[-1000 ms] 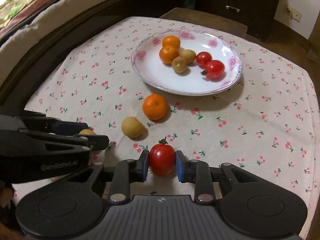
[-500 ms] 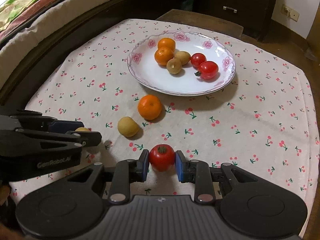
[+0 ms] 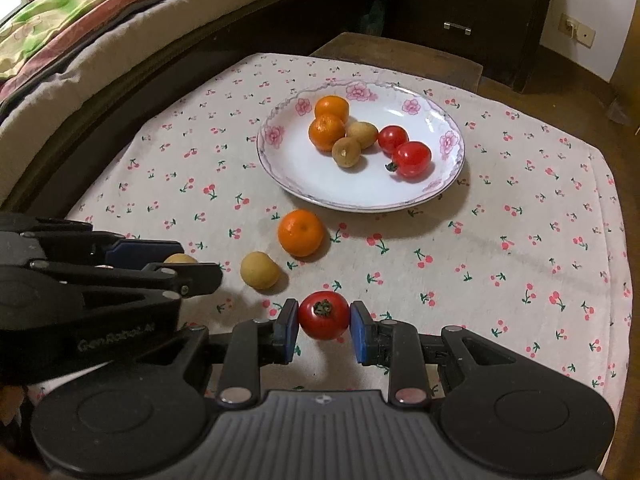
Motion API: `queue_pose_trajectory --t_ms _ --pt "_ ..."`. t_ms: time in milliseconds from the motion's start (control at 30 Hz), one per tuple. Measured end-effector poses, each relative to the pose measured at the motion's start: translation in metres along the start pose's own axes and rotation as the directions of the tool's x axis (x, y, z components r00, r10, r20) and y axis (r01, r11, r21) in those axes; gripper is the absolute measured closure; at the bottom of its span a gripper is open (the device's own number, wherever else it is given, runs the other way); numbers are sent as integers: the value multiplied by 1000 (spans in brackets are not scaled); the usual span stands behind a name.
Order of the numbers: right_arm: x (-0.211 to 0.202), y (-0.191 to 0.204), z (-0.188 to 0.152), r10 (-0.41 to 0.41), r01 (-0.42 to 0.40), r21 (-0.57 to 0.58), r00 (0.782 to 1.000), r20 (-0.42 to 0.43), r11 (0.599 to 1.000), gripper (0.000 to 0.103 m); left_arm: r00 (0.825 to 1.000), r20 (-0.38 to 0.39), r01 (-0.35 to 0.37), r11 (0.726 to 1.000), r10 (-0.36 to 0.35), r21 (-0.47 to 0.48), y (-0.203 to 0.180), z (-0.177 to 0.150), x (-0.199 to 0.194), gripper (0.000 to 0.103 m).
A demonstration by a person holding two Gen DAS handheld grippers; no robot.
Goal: Organize fruits
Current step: 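Lift the potato in the left tool and tomato in the right tool, then carry the potato and tomato over the white plate with both tools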
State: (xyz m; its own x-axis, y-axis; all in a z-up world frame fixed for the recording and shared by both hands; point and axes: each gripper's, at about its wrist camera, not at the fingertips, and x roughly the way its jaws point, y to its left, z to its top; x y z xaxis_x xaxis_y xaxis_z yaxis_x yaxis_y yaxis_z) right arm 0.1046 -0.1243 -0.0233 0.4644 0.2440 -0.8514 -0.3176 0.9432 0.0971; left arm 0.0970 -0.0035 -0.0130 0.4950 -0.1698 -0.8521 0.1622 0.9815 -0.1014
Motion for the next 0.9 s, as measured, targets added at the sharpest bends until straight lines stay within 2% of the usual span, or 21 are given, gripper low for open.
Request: queue_pose_trajectory --t_ms 567,900 --pt "-3 -11 13 -21 20 40 1000 16 999 74 1000 19 -10 1000 9 15 -8 13 2 65" --pt "-4 -20 28 -33 31 63 999 38 998 74 999 50 -12 1000 11 26 -12 32 4 66"
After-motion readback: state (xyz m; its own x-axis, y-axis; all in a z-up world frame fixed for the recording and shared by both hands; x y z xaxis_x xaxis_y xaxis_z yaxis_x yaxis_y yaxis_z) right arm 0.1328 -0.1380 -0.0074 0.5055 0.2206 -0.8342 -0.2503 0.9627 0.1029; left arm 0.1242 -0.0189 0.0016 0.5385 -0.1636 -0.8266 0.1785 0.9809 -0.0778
